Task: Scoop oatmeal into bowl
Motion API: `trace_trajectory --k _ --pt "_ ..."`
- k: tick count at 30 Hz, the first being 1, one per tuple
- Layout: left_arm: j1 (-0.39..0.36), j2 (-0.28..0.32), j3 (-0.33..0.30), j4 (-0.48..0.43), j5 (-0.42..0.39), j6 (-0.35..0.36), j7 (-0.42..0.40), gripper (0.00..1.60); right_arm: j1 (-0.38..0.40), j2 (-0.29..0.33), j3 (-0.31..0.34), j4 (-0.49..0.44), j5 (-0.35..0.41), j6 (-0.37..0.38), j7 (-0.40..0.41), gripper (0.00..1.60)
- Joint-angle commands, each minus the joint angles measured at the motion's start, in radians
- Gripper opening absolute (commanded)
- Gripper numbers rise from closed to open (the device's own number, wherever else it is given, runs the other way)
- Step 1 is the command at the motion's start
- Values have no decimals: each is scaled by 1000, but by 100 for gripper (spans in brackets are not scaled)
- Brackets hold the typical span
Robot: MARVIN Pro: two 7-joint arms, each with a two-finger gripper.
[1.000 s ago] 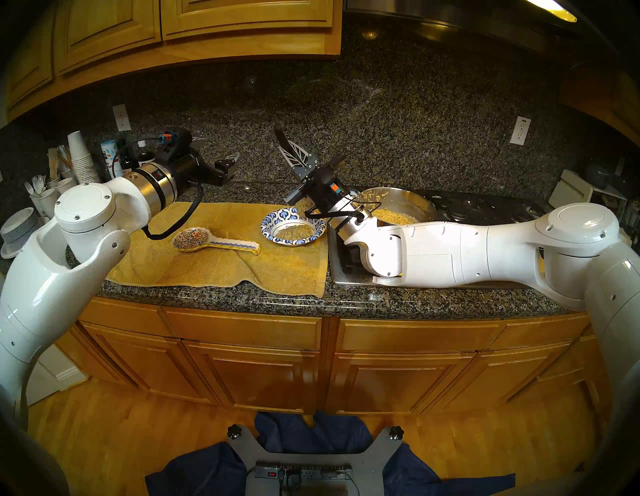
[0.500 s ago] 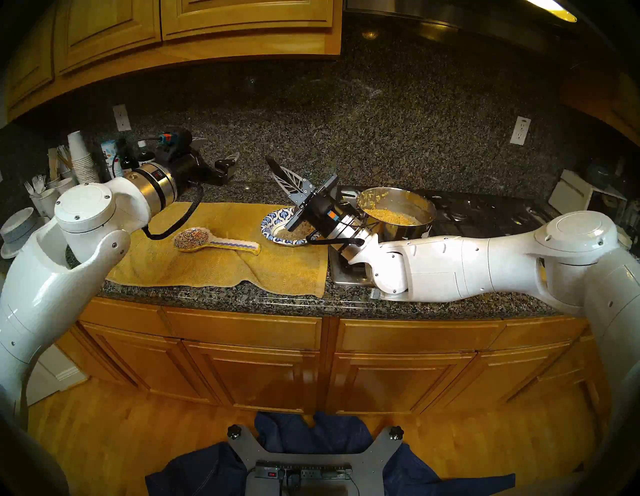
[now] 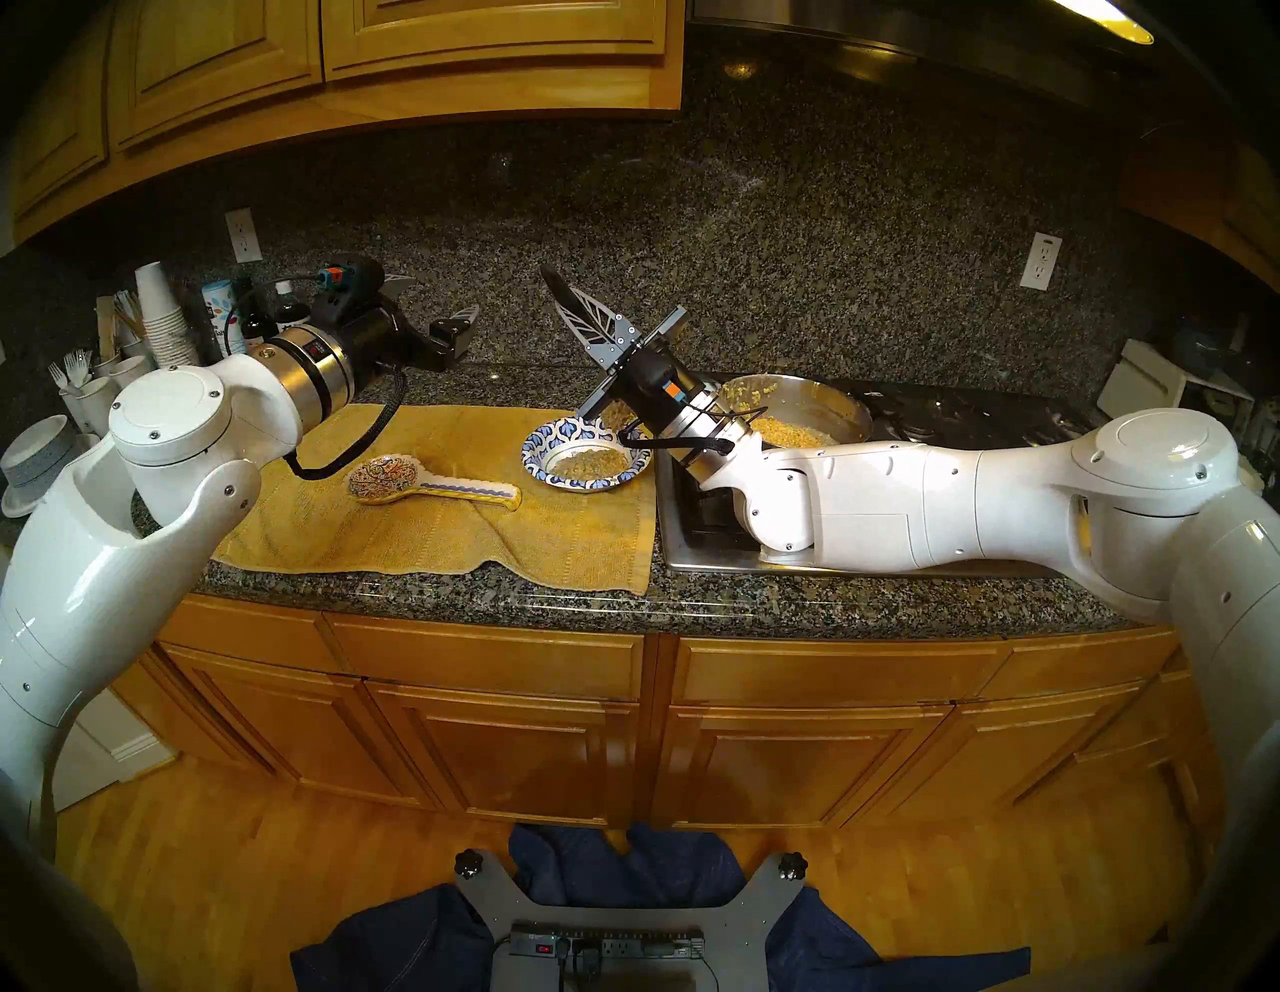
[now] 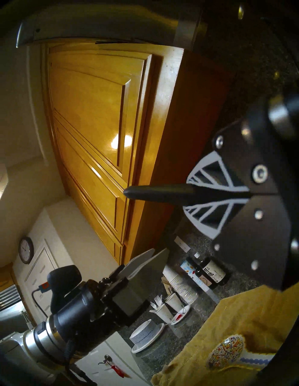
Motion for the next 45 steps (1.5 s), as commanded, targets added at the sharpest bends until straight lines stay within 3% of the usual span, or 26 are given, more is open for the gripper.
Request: trace_trajectory --k 1,10,29,33,38,41,45 --pt "-34 -3 -24 -10 1 -19 2 160 -2 11 9 -55 -23 5 -25 0" --pt "-34 -3 -24 -10 1 -19 1 160 -42 40 -13 -119 -77 36 -62 0" --pt "-32 -1 -25 -11 0 -16 2 160 8 0 58 -64 -42 22 -59 0" --pt "-33 -2 -25 -11 0 -16 2 160 -2 -9 69 -65 -9 19 -65 0" --pt "-33 -1 -25 -11 0 -16 2 160 -32 -18 104 -94 94 -6 -96 0" --pt "-32 -1 -24 -12 0 -15 3 160 -43 -15 156 -136 200 -35 -140 0" --pt "-31 0 -24 -12 0 -14 3 160 -36 -5 198 -165 268 -54 -145 0"
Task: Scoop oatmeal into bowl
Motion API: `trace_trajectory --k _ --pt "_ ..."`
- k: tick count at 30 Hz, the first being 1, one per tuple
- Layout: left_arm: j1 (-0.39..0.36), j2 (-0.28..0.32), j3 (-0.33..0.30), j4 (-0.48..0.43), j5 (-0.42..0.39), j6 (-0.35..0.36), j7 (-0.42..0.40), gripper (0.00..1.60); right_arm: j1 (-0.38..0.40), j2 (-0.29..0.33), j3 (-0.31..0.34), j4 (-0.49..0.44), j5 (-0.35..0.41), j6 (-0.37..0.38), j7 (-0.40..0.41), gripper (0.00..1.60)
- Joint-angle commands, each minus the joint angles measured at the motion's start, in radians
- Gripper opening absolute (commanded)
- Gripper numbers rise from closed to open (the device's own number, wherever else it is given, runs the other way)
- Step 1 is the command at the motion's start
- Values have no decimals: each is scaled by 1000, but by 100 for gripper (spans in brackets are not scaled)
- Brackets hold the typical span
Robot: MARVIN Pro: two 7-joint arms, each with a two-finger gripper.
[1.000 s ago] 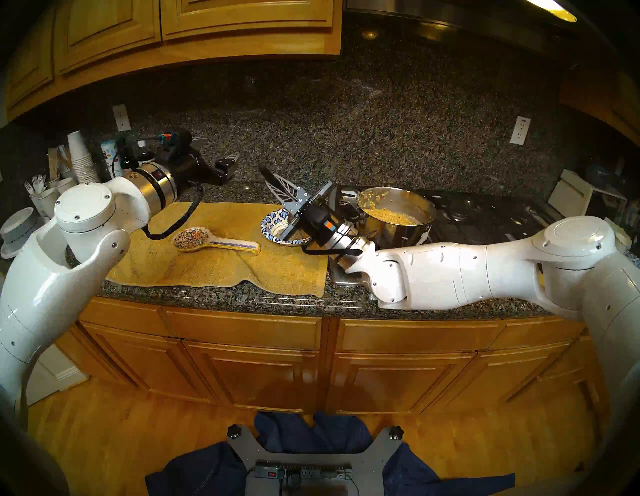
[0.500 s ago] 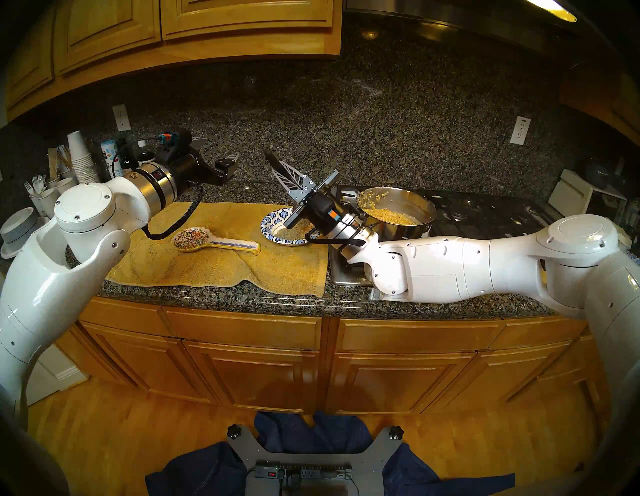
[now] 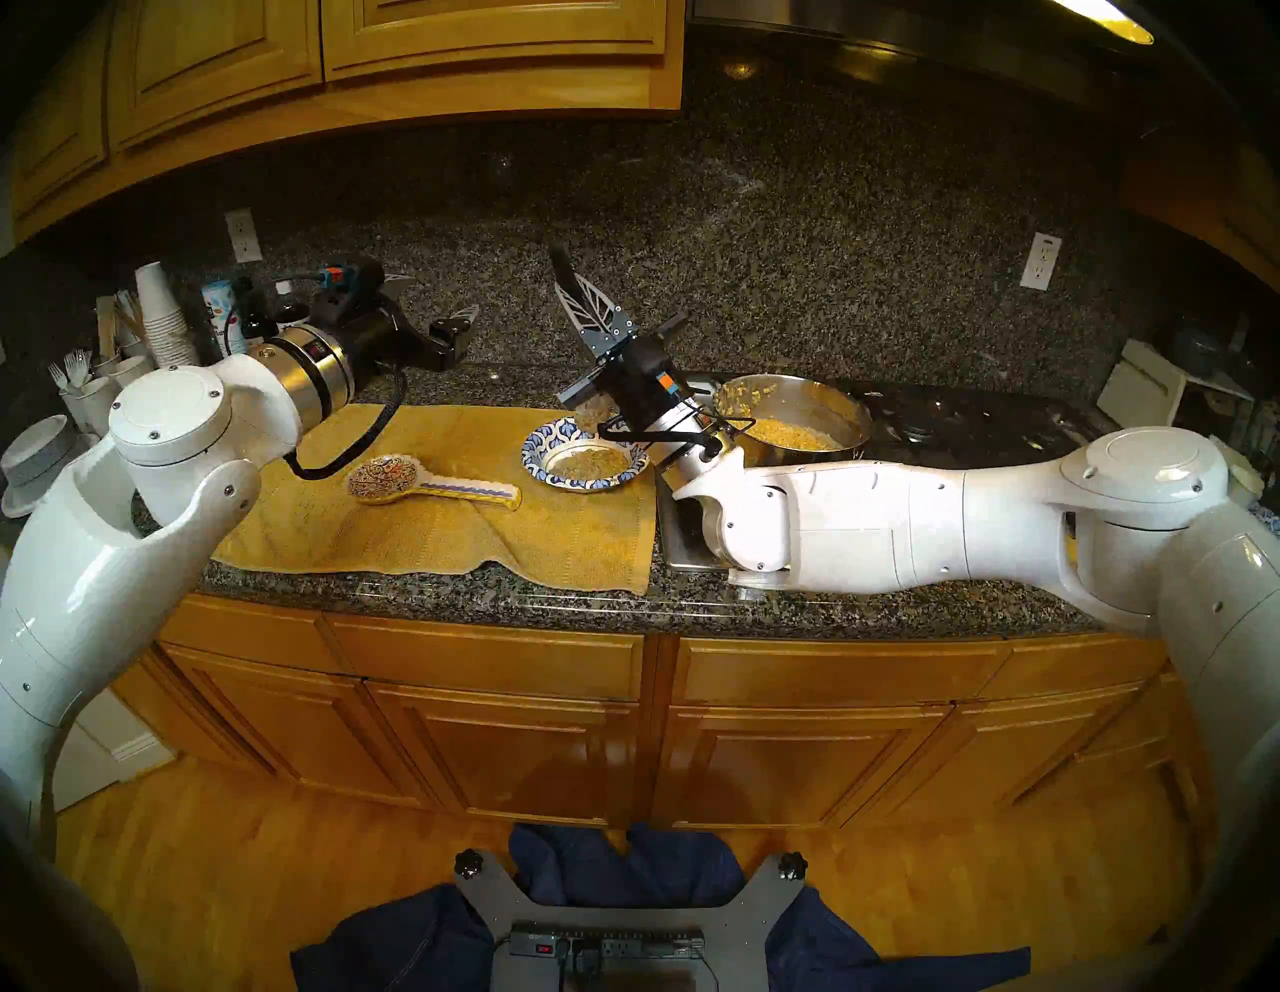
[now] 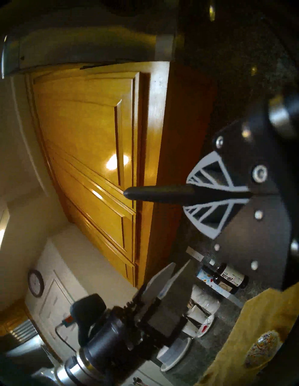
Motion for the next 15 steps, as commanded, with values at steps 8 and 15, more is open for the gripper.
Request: trace_trajectory --k 8,15 --pt "-32 -1 -24 -12 0 -15 2 160 20 41 184 -133 289 -57 -32 0" --pt "-33 -1 -24 -11 0 -16 2 160 24 68 210 -174 380 -38 -4 0"
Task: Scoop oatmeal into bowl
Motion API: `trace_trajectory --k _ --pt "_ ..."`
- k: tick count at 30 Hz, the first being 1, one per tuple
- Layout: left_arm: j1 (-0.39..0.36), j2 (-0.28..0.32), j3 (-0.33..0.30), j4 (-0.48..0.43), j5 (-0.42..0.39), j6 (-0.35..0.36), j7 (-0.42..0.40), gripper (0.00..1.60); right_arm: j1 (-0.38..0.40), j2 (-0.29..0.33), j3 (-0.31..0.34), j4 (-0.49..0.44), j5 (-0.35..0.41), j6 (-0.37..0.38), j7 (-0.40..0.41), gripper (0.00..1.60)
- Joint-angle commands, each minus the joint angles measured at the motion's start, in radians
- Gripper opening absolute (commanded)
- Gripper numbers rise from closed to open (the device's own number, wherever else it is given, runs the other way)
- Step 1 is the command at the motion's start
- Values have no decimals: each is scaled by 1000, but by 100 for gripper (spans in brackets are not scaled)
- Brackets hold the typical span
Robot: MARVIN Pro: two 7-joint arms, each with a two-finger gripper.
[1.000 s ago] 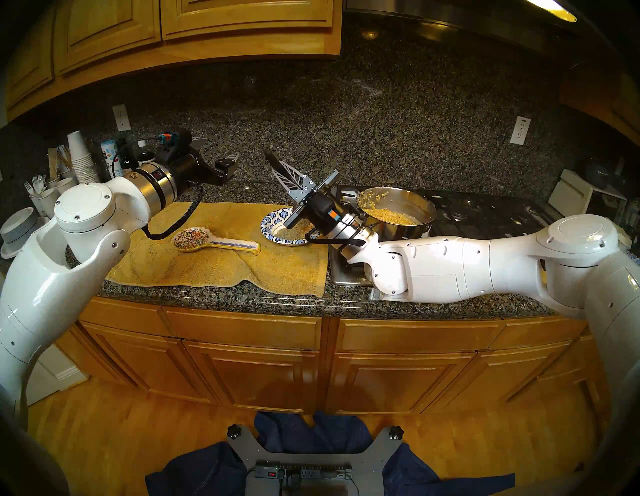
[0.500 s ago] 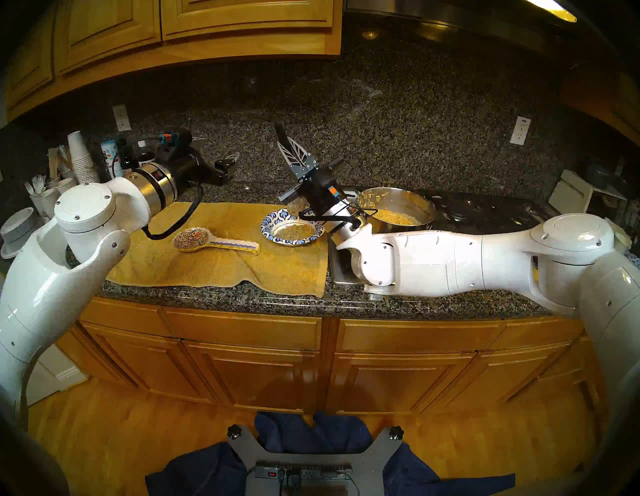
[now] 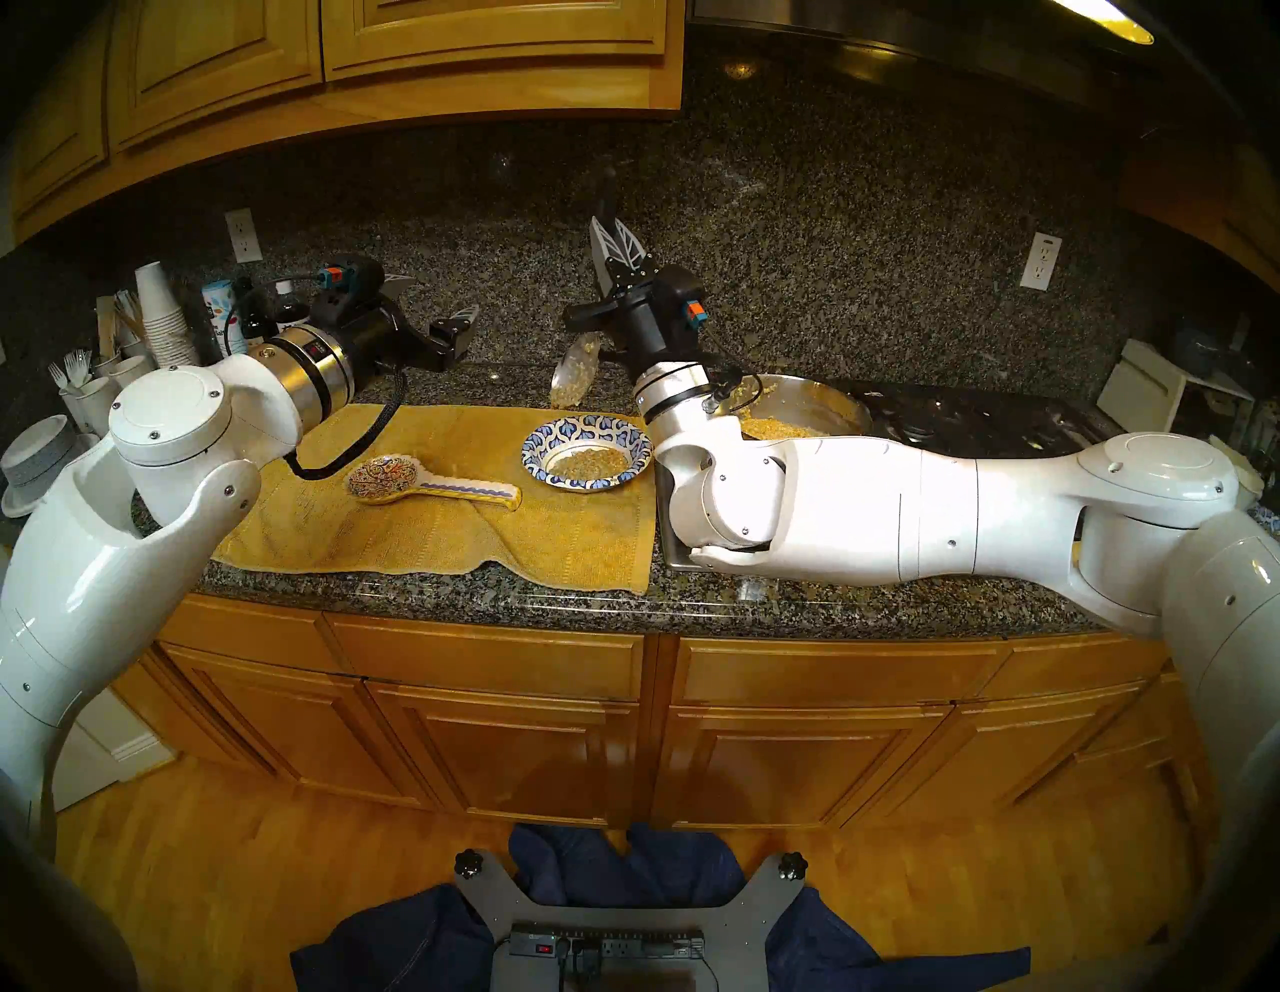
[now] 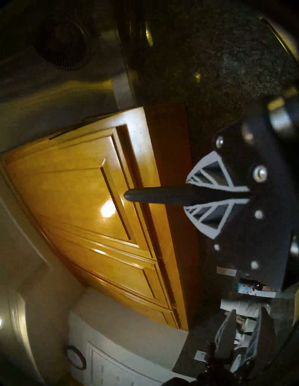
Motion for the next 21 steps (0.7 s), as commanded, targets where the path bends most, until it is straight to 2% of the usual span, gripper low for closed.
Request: trace_trajectory --k 1,16,21 --pt "-33 -2 -24 -11 0 -17 2 160 33 35 60 -35 62 10 -48 0" --pt "-33 -2 -24 -11 0 -17 2 160 25 38 82 -43 141 11 -57 0" --pt "-32 -1 -24 -11 0 -16 2 160 42 88 111 -68 160 1 -65 0"
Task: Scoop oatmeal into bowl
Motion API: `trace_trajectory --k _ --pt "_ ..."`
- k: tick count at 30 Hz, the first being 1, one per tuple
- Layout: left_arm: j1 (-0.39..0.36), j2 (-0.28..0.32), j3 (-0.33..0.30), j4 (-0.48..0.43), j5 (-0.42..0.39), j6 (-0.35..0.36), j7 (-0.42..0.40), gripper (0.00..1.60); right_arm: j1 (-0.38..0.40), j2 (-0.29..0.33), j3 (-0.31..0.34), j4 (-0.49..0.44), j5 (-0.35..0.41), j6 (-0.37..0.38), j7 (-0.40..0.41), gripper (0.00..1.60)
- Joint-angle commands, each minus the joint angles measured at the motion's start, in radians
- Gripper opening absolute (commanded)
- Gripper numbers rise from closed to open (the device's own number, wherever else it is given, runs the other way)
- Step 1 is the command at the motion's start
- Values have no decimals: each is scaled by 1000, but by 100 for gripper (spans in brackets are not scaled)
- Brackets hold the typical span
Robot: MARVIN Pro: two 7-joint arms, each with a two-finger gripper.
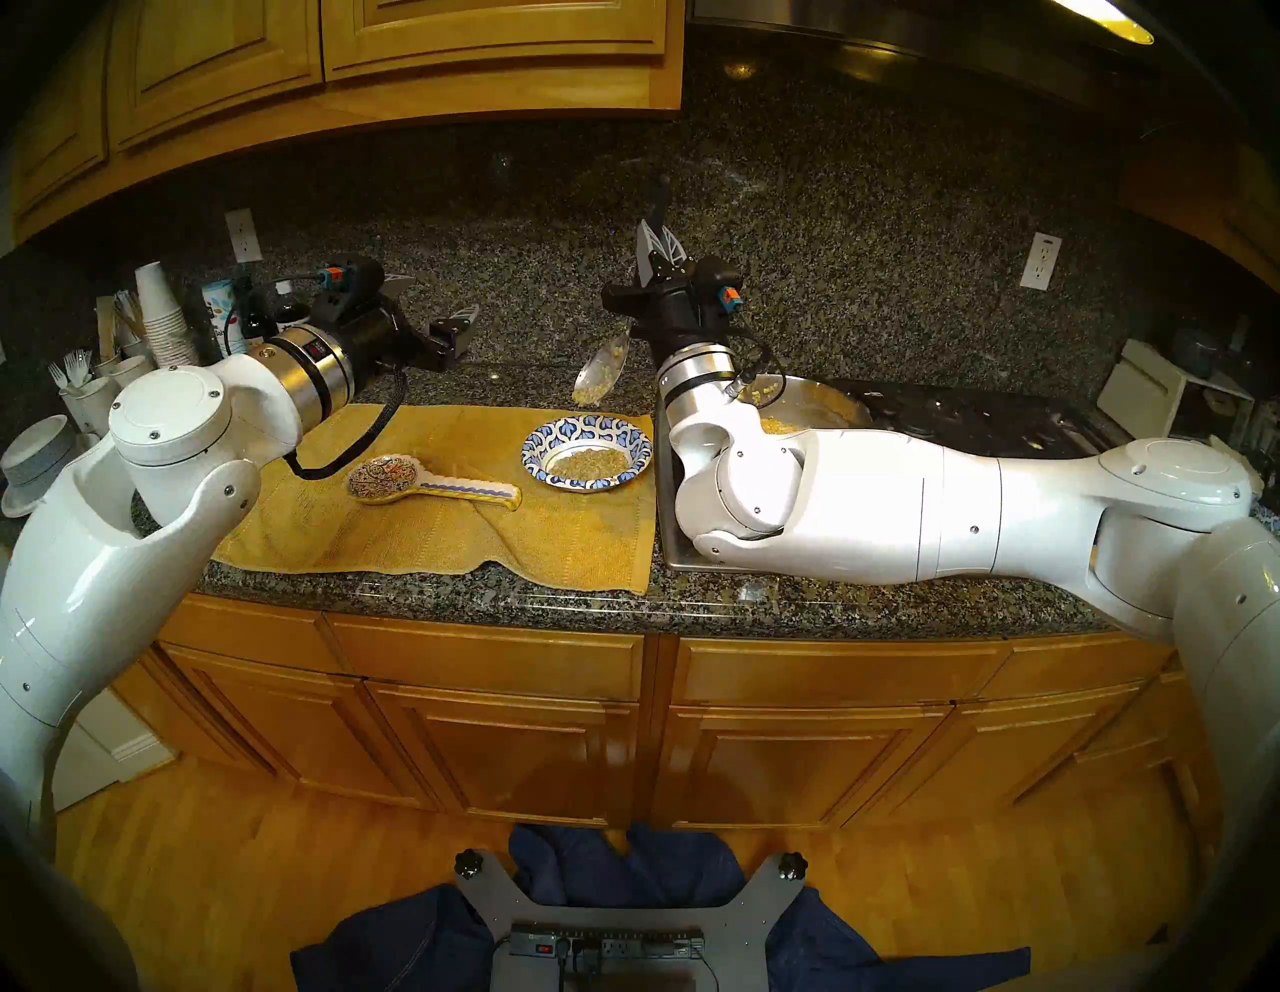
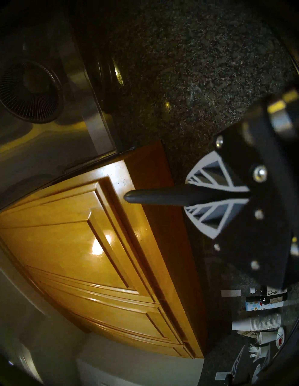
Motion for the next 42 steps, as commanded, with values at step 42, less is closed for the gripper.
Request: trace_trajectory --k 42 --pt "-30 1 -24 -12 0 -13 3 160 22 519 43 -130 18 -52 12 0"
